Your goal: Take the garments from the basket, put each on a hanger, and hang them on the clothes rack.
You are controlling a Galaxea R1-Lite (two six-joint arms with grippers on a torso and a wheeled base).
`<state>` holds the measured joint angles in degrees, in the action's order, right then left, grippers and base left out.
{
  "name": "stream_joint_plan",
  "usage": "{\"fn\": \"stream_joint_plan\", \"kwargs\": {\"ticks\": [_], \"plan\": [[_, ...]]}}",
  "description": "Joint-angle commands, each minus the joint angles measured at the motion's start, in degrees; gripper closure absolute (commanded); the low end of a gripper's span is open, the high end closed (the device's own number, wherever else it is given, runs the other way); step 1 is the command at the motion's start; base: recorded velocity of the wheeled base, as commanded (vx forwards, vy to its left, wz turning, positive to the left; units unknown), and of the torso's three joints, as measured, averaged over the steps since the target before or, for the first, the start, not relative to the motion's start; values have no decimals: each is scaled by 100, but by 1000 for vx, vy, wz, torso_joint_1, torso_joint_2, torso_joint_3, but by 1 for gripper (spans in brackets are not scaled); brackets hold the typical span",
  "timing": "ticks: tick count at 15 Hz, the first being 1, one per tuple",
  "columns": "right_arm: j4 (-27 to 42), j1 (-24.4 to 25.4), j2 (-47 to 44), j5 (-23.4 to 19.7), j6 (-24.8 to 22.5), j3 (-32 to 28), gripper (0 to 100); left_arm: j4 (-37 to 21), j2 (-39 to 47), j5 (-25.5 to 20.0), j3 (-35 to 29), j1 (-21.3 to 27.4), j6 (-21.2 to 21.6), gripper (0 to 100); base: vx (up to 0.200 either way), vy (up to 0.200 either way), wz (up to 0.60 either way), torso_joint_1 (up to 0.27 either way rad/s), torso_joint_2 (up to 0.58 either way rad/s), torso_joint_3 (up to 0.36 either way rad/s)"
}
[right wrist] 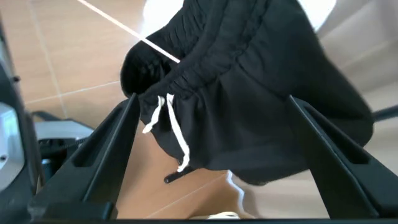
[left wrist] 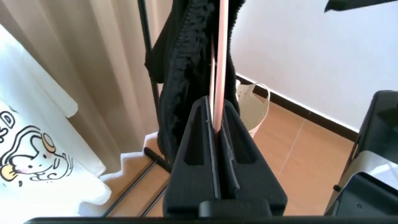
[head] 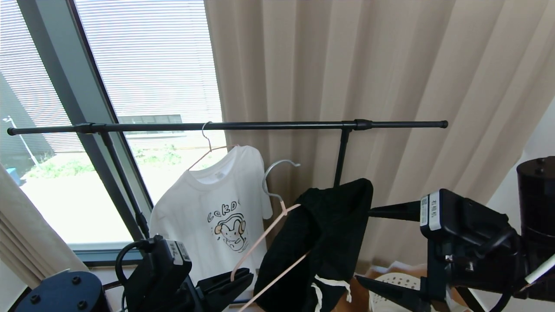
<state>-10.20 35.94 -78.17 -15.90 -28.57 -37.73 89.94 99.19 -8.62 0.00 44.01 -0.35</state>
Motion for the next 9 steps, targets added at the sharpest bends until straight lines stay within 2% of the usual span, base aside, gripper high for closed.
{"fn": "stream_joint_plan", "kwargs": {"ticks": [1,2,3,5,7,8,9], "plan": [[1135,-922,-23,-1082,-772,-973,0,6,12,-219,0,3,9,100,0,0,0,0,0,0],[1653,-1159,-199,-1434,-1150,-1342,0,6,12,-246,0,-6,9,100,0,0,0,0,0,0],[1873,-1238,-269,-1522,-1300,-1518,0,6,12,-246,0,-6,9,100,0,0,0,0,0,0],[3560,-1458,-700,-1944,-1889,-2854,0,6,3,-254,0,20,9,100,0,0,0,0,0,0],[4800,-1572,-1069,-2005,-2609,-3812,0,6,3,-263,0,108,9,100,0,0,0,0,0,0],[5925,-1704,-1570,-2207,-3277,-4629,0,6,21,-272,0,187,9,100,0,0,0,0,0,0],[6514,-1774,-1869,-2260,-3602,-5051,0,6,21,-272,0,231,9,100,0,0,0,0,0,0]]}}
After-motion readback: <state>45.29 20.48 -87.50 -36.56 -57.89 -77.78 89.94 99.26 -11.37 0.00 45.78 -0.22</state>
